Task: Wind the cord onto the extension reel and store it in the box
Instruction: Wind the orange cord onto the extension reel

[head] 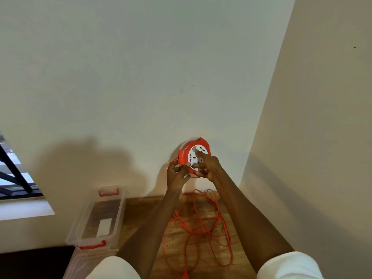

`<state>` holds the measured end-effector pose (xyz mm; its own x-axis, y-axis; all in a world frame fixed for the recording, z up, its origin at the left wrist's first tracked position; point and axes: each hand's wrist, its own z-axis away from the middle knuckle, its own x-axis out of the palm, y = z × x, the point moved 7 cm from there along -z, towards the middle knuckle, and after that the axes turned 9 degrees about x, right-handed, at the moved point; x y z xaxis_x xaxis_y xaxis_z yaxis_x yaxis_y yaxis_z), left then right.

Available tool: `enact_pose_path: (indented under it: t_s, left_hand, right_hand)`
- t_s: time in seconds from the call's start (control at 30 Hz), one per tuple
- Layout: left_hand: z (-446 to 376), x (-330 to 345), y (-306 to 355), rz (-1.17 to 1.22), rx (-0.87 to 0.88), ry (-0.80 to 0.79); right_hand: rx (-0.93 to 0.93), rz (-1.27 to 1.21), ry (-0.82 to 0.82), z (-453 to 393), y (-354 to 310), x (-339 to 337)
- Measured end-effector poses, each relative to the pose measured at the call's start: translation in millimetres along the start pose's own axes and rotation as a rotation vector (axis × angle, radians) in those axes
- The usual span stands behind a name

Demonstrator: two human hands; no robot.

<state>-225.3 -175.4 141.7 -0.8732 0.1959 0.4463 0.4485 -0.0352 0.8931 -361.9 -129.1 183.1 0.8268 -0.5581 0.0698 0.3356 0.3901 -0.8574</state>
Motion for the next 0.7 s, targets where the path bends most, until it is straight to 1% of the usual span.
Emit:
enact_pose_path:
  t_s: [0.07,0.1,0.13,0.2,0.23,0.3,0.37,0.43,0.53,0.7]
  left_hand:
    - [-7.3,-7.3,6.4,-0.014,-0.007,0.010]
    - [-11.5,-11.4,11.0,-0.031,-0.010,0.007]
    - [-15.8,-15.3,15.9,-0.061,-0.010,-0.006]
    - [-25.9,-22.6,28.2,-0.151,-0.001,-0.053]
    - [-30.7,-25.2,34.4,-0.197,-0.001,-0.081]
    - [-38.0,-27.6,45.5,-0.273,-0.017,-0.135]
    - [-42.9,-27.2,55.2,-0.336,-0.029,-0.190]
    - [-46.2,-24.6,61.7,-0.414,-0.048,-0.256]
    - [-45.4,-21.6,62.1,-0.517,-0.085,-0.308]
    - [-36.8,-18.9,49.8,-0.524,-0.088,-0.338]
  right_hand:
    - [-0.061,0.117,-0.036,-2.3,-5.9,-6.0]
    - [-0.137,0.233,0.004,-3.7,-12.6,-11.7]
    - [-0.249,0.406,0.089,-3.7,-22.2,-17.7]
    - [-0.585,0.841,0.292,6.4,-44.6,-20.0]
    - [-0.778,1.040,0.323,13.1,-50.8,-13.2]
    - [-1.105,1.411,0.235,20.4,-50.0,7.4]
    - [-1.290,1.682,0.153,24.0,-42.8,20.3]
    - [-1.374,1.819,0.150,29.0,-42.4,26.5]
    - [-1.385,1.977,0.141,32.8,-38.0,31.0]
    - [-1.469,2.128,0.050,33.5,-23.1,28.1]
